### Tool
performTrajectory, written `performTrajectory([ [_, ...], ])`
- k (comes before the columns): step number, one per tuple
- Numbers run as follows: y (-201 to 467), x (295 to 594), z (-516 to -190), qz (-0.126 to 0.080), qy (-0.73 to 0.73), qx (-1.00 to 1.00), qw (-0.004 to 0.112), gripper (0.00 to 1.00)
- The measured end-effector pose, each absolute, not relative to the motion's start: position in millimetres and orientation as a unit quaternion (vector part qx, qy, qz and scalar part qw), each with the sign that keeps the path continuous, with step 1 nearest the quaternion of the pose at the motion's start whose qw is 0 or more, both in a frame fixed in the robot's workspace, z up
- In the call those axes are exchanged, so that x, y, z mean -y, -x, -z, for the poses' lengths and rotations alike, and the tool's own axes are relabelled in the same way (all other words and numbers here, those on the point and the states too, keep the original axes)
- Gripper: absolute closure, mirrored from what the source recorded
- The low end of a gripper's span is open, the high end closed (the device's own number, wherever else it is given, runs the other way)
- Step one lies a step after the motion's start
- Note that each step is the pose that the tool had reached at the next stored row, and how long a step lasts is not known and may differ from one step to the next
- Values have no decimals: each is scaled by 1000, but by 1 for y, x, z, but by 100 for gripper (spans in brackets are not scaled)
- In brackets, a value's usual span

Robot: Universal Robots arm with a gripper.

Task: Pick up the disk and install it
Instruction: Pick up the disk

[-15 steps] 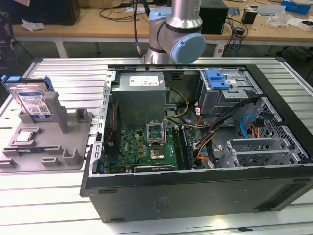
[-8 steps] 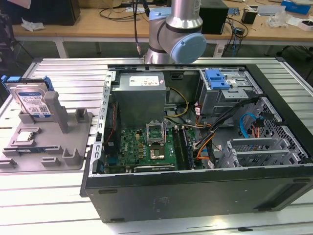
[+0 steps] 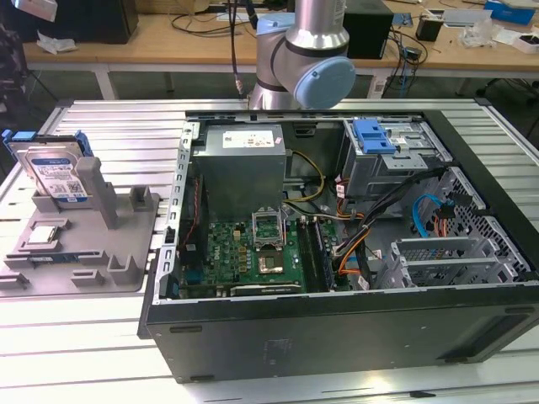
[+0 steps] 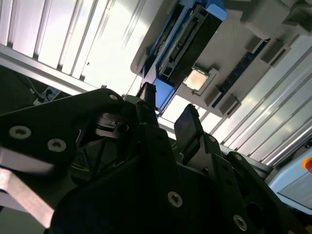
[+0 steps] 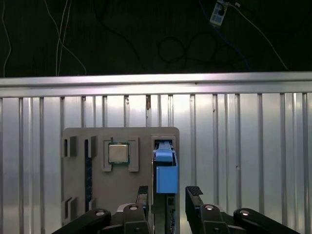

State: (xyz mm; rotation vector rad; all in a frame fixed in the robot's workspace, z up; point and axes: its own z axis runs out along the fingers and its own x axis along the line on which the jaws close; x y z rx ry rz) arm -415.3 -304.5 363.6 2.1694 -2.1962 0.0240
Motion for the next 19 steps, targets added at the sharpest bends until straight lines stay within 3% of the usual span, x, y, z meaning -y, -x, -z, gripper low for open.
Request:
performTrajectory([
  [19, 415, 305, -346, -8, -702, 711, 27, 56],
])
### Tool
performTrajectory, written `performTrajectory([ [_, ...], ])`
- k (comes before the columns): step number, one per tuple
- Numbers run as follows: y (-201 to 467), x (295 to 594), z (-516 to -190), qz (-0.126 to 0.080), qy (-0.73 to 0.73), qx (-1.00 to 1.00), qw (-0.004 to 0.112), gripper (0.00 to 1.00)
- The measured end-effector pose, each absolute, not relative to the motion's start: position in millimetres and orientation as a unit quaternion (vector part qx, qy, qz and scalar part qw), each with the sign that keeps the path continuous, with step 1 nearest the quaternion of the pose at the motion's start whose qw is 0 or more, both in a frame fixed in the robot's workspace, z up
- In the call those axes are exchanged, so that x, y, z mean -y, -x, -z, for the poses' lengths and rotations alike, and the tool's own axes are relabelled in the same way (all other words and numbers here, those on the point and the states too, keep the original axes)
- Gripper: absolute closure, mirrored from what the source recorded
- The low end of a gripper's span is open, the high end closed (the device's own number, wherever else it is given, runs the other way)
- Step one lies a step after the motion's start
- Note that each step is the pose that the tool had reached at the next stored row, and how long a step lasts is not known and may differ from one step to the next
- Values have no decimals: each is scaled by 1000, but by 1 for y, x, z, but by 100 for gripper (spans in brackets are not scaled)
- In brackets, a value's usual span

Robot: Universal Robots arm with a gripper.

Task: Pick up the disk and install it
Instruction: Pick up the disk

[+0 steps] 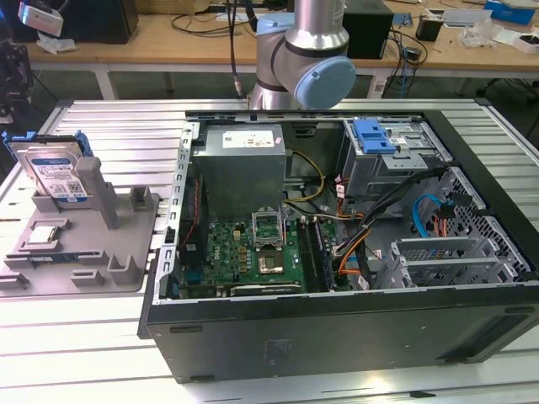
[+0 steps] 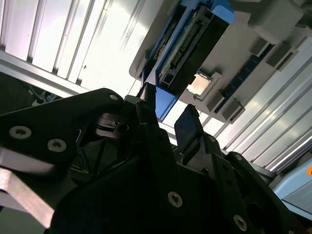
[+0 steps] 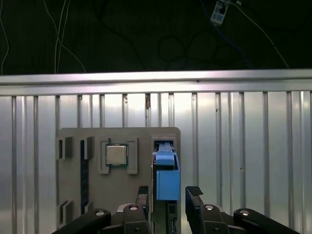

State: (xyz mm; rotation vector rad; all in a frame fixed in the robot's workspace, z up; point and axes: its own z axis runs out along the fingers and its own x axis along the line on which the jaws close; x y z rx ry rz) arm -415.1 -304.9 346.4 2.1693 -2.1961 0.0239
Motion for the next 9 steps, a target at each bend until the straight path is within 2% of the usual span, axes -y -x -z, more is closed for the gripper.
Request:
performTrajectory([
  [9, 418, 305, -340, -8, -702, 711, 27, 56],
])
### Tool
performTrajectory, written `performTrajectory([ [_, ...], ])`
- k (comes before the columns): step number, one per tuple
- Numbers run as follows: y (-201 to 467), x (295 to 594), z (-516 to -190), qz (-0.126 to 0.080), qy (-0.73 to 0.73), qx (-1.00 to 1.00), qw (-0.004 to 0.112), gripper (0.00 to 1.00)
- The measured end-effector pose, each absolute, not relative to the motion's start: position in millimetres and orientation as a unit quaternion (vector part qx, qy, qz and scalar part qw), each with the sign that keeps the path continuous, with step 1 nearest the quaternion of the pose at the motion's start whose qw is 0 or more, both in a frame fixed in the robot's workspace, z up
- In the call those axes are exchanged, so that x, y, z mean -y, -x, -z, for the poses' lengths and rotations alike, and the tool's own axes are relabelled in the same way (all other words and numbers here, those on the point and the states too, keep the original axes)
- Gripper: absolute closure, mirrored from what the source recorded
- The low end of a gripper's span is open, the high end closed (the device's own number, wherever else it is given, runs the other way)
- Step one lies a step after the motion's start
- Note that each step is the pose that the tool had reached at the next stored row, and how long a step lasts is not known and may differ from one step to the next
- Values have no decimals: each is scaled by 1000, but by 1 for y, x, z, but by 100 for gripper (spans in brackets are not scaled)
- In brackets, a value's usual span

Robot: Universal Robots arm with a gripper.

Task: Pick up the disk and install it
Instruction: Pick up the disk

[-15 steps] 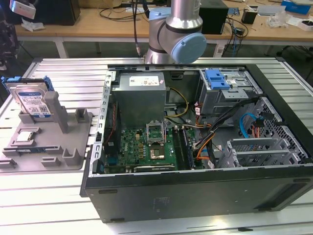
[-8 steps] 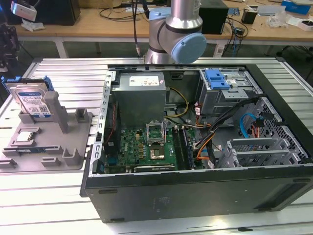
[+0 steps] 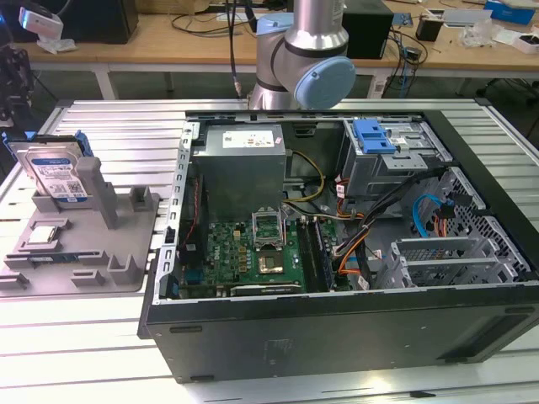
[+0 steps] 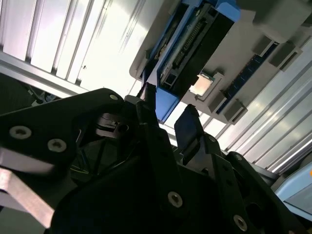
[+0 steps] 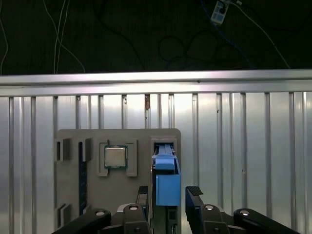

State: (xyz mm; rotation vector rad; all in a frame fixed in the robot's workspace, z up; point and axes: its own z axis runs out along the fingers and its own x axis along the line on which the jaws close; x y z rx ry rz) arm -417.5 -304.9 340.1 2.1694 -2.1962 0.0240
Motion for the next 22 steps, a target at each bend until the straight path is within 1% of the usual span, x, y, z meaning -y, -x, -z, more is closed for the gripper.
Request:
performTrajectory([
  [22, 420, 305, -325, -8, -702, 711, 27, 56],
])
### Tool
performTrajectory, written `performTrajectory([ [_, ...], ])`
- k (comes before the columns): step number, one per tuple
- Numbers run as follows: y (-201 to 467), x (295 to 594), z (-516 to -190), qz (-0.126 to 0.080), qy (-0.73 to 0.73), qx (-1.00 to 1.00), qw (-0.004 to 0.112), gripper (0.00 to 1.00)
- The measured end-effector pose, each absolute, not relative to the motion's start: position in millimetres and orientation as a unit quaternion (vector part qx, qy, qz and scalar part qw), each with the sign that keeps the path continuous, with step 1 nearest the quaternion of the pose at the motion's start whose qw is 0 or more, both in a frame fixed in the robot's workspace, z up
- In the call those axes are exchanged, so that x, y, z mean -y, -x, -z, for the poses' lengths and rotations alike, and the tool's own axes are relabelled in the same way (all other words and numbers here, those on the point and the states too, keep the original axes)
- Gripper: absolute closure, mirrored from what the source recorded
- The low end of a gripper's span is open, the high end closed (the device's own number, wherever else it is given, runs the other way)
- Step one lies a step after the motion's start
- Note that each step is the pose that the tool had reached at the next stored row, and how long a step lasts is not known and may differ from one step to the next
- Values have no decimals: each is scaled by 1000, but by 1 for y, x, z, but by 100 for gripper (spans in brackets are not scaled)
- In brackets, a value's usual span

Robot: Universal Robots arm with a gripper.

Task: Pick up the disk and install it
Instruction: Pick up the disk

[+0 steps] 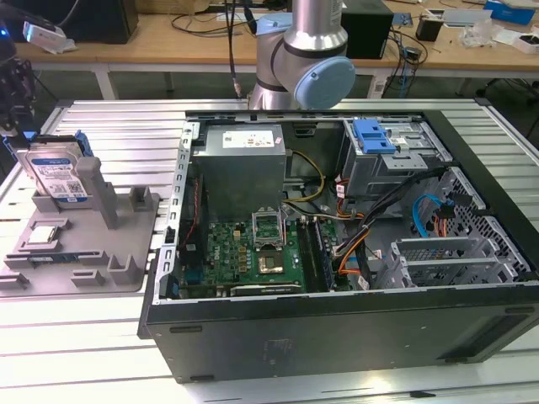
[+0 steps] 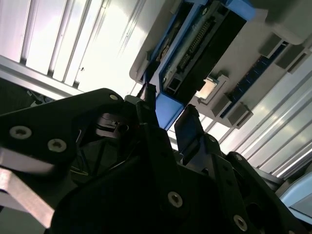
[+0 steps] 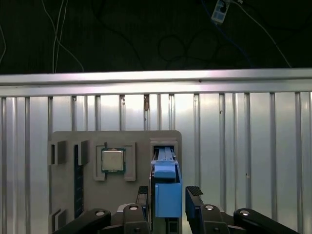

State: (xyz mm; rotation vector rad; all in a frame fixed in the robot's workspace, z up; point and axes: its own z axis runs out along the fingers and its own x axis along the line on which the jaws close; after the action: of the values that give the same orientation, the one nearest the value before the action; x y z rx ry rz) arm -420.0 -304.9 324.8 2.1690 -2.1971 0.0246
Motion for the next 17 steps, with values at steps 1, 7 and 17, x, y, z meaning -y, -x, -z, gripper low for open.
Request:
performTrajectory([
  [1, 420, 305, -324, -8, -702, 711, 27, 56],
  [7, 420, 305, -320, -8, -702, 711, 27, 56],
  [17, 420, 305, -312, -8, -702, 711, 27, 56],
])
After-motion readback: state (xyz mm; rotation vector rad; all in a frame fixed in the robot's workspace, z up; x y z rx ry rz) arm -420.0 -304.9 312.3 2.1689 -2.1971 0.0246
